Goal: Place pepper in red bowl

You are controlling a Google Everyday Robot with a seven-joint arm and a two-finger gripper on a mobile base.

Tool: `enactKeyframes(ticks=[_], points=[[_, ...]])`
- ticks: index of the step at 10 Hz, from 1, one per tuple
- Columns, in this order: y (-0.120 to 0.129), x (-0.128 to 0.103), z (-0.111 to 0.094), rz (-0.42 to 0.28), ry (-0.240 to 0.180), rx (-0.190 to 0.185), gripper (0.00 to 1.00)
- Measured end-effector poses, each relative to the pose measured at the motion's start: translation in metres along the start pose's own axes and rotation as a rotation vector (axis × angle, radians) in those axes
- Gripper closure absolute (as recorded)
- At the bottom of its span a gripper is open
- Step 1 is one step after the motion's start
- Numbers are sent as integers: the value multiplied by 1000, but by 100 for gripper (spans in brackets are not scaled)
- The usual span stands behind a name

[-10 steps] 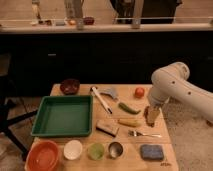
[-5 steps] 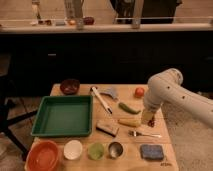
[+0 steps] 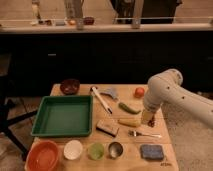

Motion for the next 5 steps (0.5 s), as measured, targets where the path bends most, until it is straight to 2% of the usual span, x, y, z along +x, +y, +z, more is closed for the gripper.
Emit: enactKeyframes(ticks=[3,5], points=[[-1,1,1,17,-12,8,20],[-14,-1,8,100,-40,29,20]])
